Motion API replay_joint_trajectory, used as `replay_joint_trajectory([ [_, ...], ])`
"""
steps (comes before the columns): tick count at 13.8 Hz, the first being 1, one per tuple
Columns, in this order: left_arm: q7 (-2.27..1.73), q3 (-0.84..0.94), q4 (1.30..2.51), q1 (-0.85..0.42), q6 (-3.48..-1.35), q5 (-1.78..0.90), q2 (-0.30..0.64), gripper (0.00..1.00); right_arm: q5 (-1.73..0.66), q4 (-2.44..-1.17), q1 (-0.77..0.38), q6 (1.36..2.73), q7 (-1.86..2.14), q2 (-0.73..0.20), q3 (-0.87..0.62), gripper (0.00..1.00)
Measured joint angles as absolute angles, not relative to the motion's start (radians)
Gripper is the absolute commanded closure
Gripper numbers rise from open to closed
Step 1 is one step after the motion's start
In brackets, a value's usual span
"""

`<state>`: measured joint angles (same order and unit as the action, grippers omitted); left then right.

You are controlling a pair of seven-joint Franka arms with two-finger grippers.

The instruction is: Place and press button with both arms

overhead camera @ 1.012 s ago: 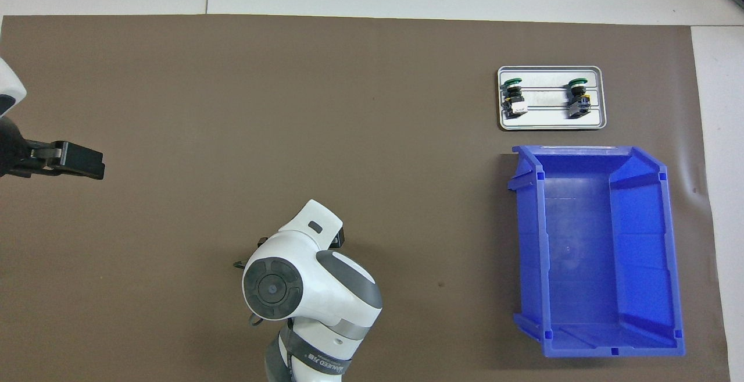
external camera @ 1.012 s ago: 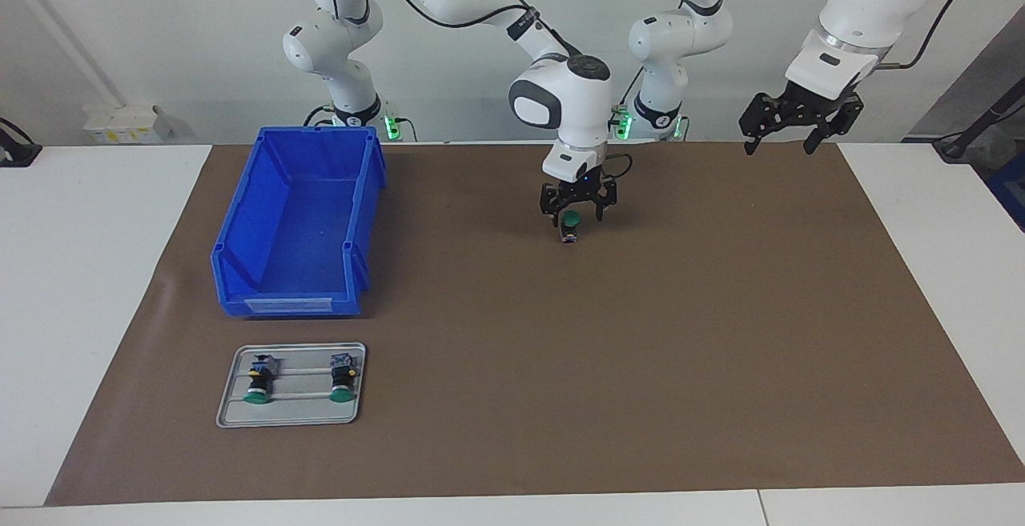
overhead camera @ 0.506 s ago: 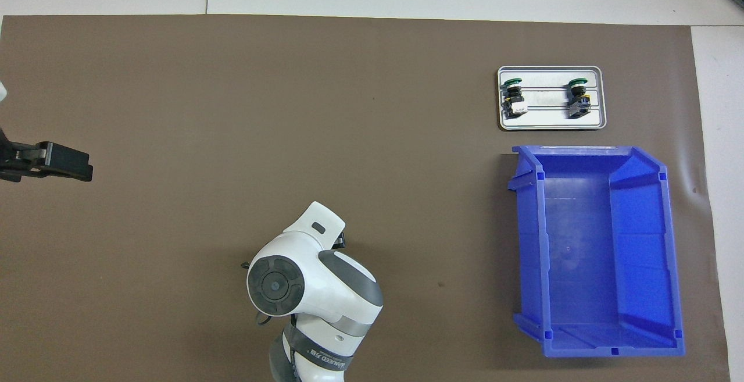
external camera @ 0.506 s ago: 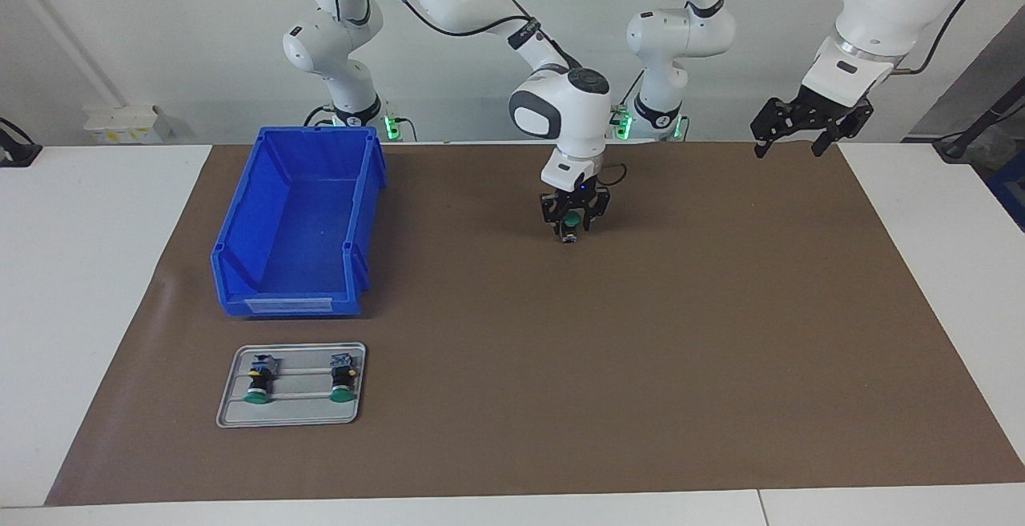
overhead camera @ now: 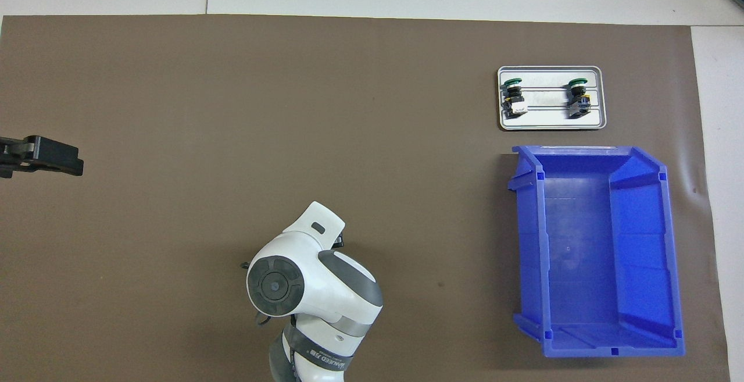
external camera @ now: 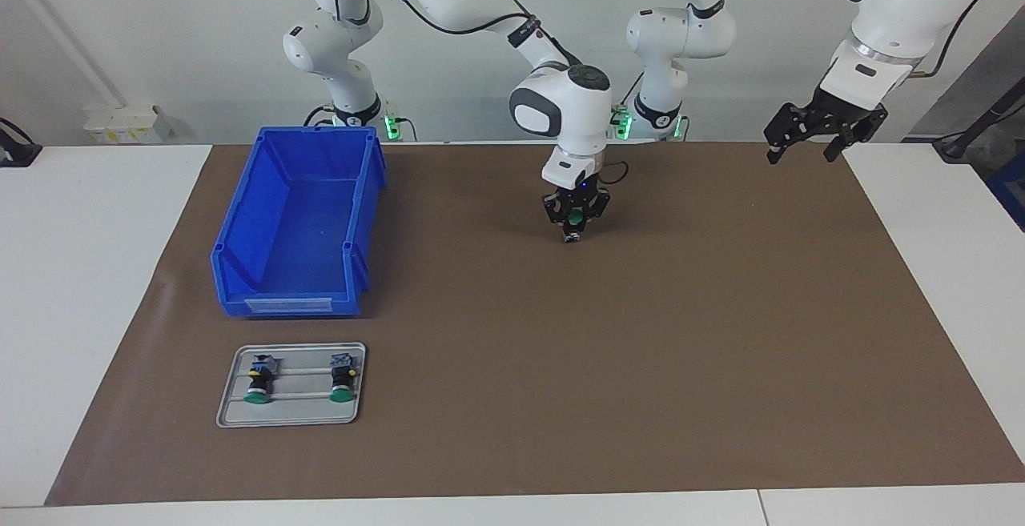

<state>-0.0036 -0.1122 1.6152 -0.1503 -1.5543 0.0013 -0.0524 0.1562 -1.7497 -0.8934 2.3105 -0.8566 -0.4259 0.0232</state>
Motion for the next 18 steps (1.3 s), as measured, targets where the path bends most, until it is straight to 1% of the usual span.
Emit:
replay_joint_trajectory([
  [2,-0.004,-0.113,1.614,-0.15,-1.555,0.001,-0.059,0.0,0.157,-1.738,-0.858,2.232,-0.837,-0.347,0.03,1.0],
  [4,-0.004,-0.108,1.614,-0.15,-1.555,0.001,-0.065,0.0,0.157,-1.734,-0.785,2.122,-0.768,-0.233,0.033,1.0],
  [7,-0.004,-0.098,1.614,-0.147,-1.555,0.001,-0.065,0.0,0.157,-1.736,-0.63,2.012,-0.579,-0.091,0.036,1.0],
  [9,-0.004,-0.054,1.614,-0.109,-1.555,0.001,-0.065,0.0,0.154,-1.739,-0.493,1.956,-0.389,-0.032,0.038,1.0],
  [11,-0.004,-0.007,1.614,-0.071,-1.555,0.001,-0.064,0.0,0.14,-1.744,-0.371,1.921,-0.227,-0.004,0.04,1.0],
  [14,-0.004,0.001,1.62,-0.057,-1.553,0.001,-0.064,0.0,0.128,-1.763,-0.228,1.891,-0.047,0.002,0.041,1.0],
  [16,-0.004,0.0,1.623,-0.054,-1.552,0.001,-0.064,0.0,0.103,-1.81,-0.151,1.923,0.033,0.008,0.042,1.0],
  [18,-0.004,0.0,1.623,-0.05,-1.552,0.001,-0.064,0.0,0.097,-1.901,-0.098,2.004,0.078,0.027,0.042,1.0],
])
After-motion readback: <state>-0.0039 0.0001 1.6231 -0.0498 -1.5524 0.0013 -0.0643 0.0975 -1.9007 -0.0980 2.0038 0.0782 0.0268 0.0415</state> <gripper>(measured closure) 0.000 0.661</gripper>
